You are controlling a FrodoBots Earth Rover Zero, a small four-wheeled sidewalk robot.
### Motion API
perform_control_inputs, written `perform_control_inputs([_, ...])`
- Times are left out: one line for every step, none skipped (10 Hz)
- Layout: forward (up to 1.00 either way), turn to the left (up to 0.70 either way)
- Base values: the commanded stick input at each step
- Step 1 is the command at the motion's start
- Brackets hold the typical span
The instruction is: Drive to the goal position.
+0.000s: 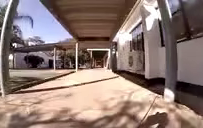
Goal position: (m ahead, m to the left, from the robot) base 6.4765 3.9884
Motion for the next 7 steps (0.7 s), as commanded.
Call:
perform_control_inputs([0.50, 0.00])
perform_control_inputs([0.50, 0.00])
perform_control_inputs([0.50, 0.00])
perform_control_inputs([0.50, 0.00])
perform_control_inputs([0.50, 0.00])
perform_control_inputs([0.50, 0.00])
perform_control_inputs([0.50, 0.00])
